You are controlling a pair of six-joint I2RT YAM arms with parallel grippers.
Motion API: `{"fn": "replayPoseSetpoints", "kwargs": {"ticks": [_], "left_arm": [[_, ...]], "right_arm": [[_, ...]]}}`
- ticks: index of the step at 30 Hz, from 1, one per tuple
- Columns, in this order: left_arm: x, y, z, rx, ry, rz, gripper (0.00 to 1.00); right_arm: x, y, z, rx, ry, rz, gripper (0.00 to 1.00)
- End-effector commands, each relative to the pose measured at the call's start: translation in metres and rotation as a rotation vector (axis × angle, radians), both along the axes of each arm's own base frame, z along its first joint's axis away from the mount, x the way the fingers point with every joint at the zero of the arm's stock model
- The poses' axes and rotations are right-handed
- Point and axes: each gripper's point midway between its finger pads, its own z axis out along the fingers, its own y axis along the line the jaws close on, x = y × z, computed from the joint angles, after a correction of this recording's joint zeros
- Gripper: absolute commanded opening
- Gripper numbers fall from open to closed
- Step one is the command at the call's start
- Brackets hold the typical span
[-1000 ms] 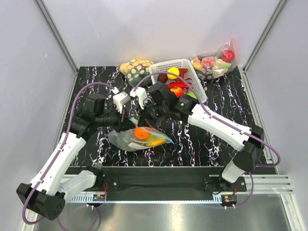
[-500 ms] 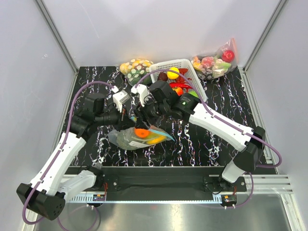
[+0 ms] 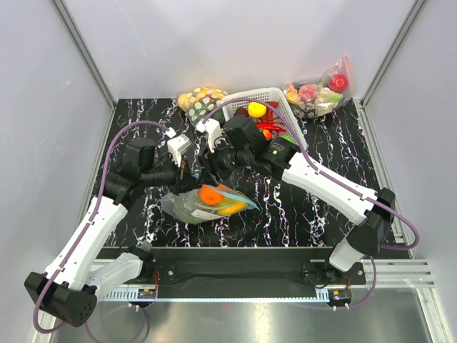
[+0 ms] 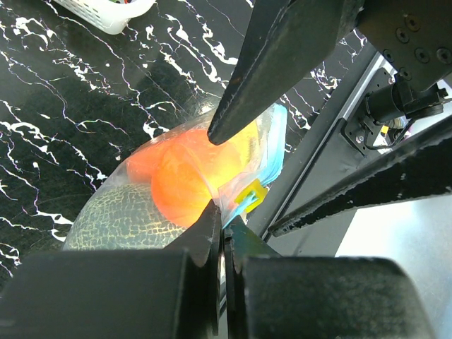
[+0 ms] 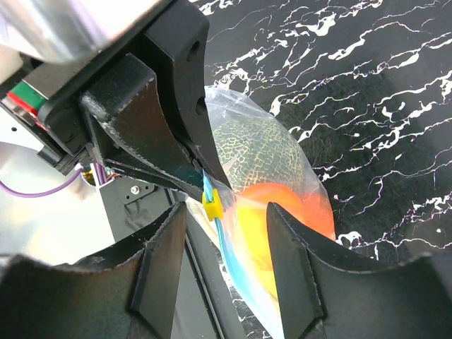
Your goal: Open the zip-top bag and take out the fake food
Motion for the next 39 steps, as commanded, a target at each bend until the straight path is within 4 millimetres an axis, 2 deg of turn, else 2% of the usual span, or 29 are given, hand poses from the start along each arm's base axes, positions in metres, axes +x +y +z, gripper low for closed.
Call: {"fn": "replayPoseSetpoints", "kwargs": {"ticks": [1,8,12,13,19,26,39], "left_arm": [[0.004,-0.007,0.023,-0.054,-0.091,-0.040,0.00],[0.005,-0.007,0.024,-0.051,-0.093,-0.040,0.00],[0.006,-0.007,0.024,-0.050,-0.092,-0.037,0.00],[0.006,-0.008,0.025,-0.051,-0.094,-0.038,0.00],[0.011,-0.006,0.026,-0.046,-0.100,-0.010,0.00],[0.022,-0.011,0.040,-0.102,-0.106,0.040,0.00],[0.048,-0.006,0.044,-0.091,-0.106,0.160,0.00]], "right_arm": [[0.004,0.004,0.027,0.076,-0.054,0.009,0.56],[0.007,0.009,0.026,0.078,-0.062,0.022,0.50],[0.007,0.011,0.024,0.077,-0.060,0.036,0.43],[0.007,0.012,0.023,0.074,-0.059,0.037,0.36],[0.003,0.011,0.016,0.052,-0.033,0.048,0.29],[-0.001,0.007,0.006,0.031,0.001,0.047,0.14],[-0.004,-0.004,-0.002,-0.017,0.007,0.030,0.08]]}}
